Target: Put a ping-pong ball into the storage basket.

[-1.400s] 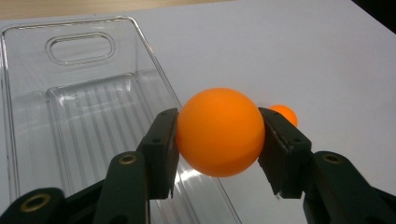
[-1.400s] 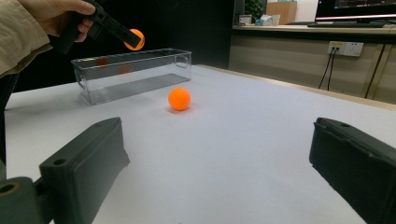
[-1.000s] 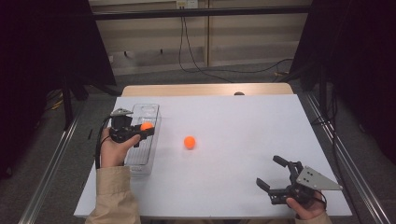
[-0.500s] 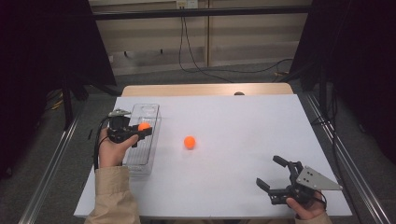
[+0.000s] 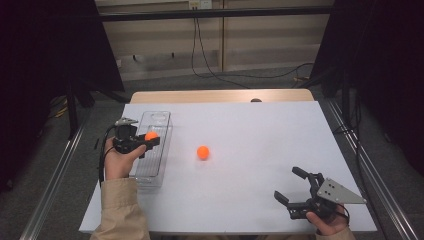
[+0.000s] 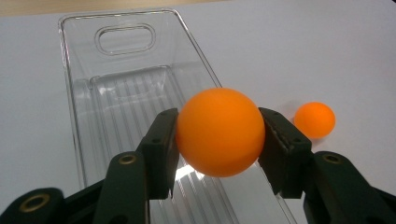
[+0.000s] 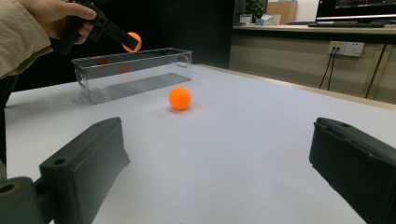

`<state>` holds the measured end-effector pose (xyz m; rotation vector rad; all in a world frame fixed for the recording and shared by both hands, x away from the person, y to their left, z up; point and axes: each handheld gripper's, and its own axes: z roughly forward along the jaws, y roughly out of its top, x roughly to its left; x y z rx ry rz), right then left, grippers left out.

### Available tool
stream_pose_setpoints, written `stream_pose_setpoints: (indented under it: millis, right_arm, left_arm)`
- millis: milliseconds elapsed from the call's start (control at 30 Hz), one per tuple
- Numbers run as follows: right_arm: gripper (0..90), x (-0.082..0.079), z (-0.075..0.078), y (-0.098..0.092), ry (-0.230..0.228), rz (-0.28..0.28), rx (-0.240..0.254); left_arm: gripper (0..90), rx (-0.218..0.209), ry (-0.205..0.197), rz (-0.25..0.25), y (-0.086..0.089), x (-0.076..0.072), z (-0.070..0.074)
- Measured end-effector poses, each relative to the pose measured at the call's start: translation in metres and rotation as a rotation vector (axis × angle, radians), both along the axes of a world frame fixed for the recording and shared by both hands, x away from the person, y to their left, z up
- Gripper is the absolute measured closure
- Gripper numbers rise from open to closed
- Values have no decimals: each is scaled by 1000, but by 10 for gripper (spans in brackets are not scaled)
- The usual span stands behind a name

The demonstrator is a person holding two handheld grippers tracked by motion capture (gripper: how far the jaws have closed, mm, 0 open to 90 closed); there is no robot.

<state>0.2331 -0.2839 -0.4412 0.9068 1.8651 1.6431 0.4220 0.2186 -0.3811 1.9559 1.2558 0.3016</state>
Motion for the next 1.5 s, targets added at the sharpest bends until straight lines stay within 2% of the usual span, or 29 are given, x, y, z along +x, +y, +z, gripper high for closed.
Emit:
stream_pose_setpoints:
  millis: [467,633,967,1500]
  right_arm:
    - [28,0,0,0,0,-1,1]
    - [28,0,0,0,0,1,0]
    - [28,0,0,0,-1,0,1]
    - [28,0,0,0,-2,1,0]
  left_arm:
    - [506,24,2,20,2,1,-2]
    - [447,23,-9,40,4,1,-2]
    - [398,19,-19,38,0,-1,2]
    - [338,17,-21,-7,-15,-4,7]
